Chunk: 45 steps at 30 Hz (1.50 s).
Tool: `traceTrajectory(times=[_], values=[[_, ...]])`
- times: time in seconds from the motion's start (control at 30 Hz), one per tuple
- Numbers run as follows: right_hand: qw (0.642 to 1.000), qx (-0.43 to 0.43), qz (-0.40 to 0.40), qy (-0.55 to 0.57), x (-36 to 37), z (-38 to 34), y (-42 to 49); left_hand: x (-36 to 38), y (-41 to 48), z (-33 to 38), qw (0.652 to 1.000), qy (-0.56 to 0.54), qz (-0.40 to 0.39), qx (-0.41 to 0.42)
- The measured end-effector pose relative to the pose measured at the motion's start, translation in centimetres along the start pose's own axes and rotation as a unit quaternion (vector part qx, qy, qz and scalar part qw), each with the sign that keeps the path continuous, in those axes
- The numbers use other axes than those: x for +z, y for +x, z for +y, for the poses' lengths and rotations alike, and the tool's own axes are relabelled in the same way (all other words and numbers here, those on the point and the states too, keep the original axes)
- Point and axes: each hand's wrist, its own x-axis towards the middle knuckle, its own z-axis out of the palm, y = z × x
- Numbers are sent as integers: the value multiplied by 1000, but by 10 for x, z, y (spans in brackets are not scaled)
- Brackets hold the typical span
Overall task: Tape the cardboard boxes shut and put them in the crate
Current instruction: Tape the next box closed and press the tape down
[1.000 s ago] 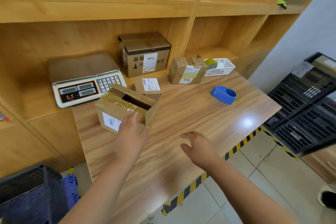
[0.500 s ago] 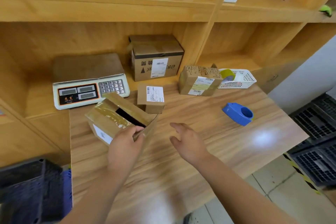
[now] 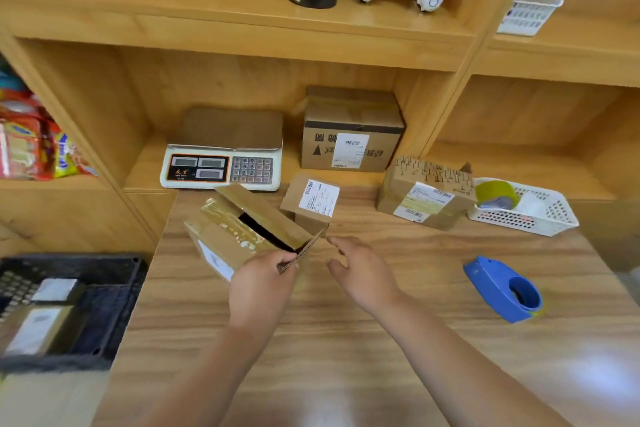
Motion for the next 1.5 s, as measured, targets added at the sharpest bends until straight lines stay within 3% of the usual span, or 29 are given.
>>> traceTrajectory(times=[0.27,0.5,0.63,0.73,0.83,0.93,1.03,1.1,1.3,1.5], values=[[998,-65,3,-3,-30,47,-6,58,-40,54,998,-35,19,-38],[1000,2,11,15,-50,75,-14,110,-68,89,999,-42,-4,24],[999,30,-2,11,-59,87,-17,119,-77,90,993,-79,-57,62],[999,35,4,19,-61,87,-19,108,-75,84,995,-85,-47,30],[999,38,14,24,-61,80,-22,82,-60,71,999,-36,8,-3],[999,37,27,21,-60,74,-24,53,-36,51,991,108,69,43],[998,43,36,10,-58,69,-25,32,-12,30,965,255,27,48],[998,52,43,9,-56,68,-24,23,-3,20,957,286,-7,41],[995,71,57,-29,-56,63,-21,11,10,12,984,171,19,47],[990,104,73,-54,-64,67,-21,11,28,28,998,42,-3,55]])
